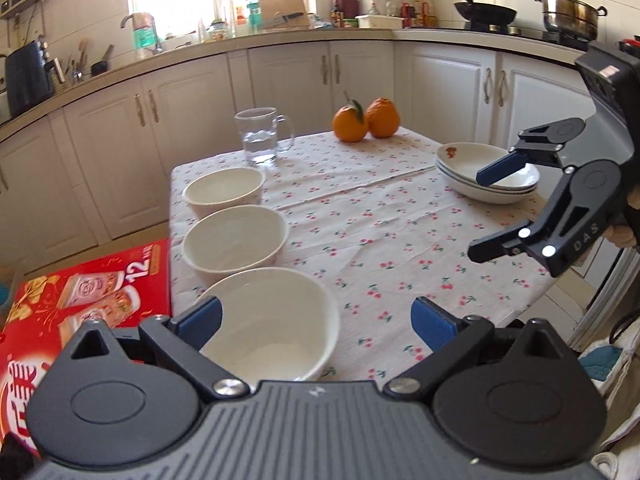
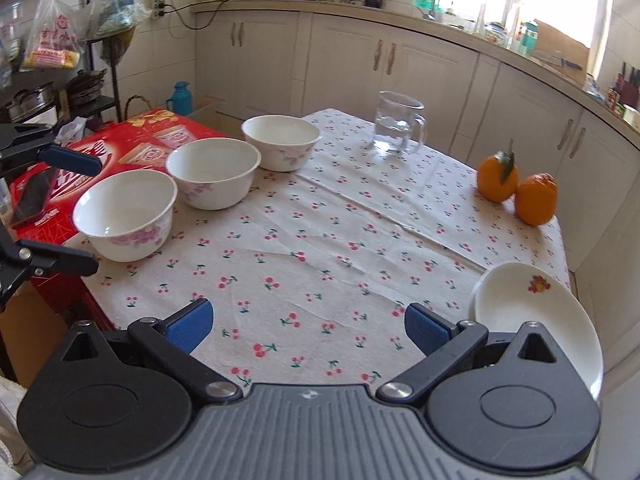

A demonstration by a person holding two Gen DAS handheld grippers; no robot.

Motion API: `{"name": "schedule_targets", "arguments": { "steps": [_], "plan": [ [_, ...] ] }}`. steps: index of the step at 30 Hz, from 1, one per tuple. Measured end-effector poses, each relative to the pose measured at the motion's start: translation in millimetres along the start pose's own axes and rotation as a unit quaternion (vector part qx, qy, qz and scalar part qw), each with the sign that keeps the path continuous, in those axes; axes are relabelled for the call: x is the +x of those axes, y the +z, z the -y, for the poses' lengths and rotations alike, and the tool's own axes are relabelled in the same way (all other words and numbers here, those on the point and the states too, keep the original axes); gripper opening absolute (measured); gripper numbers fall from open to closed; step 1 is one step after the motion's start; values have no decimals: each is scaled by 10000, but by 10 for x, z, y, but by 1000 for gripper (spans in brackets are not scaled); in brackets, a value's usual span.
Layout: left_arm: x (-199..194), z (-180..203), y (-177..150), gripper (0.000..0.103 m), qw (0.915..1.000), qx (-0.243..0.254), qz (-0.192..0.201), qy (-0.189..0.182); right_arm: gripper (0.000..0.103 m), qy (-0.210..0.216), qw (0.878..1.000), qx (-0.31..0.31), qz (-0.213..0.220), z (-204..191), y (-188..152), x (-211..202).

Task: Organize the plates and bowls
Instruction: 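Grasp the rim of a white bowl with the left gripper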

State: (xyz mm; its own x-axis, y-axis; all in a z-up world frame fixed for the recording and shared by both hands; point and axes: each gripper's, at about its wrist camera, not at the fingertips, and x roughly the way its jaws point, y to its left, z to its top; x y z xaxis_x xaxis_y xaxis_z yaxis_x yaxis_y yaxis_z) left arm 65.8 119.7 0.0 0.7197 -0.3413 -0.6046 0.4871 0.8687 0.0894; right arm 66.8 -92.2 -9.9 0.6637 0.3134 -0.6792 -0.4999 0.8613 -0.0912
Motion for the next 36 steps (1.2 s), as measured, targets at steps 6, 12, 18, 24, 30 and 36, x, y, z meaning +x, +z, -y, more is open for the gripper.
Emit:
{"name": "schedule_targets", "arguments": {
  "steps": [6,12,18,24,30,36],
  "plan": [
    [109,-338,-22,100,9987,-146,-325,351,103,735,9953,-627,-33,-310,174,265],
    [298,-554,-29,94,9970,-272,-691,238,103,1254,9861,-1090,-51,-594,307,512],
    [450,-655,-39,78,9942,-388,-988,158,102,1575,9798,-1234,-51,-783,406,709],
    [472,-680,-27,62,9932,-444,-1077,2,89,1795,9743,-1364,-14,-897,433,773],
    [508,-680,-6,52,9925,-454,-1130,-142,79,1902,9710,-1451,-11,-905,435,788],
    [533,-680,16,50,9924,-431,-1140,-197,77,1982,9691,-1468,24,-902,449,794]
  ]
}}
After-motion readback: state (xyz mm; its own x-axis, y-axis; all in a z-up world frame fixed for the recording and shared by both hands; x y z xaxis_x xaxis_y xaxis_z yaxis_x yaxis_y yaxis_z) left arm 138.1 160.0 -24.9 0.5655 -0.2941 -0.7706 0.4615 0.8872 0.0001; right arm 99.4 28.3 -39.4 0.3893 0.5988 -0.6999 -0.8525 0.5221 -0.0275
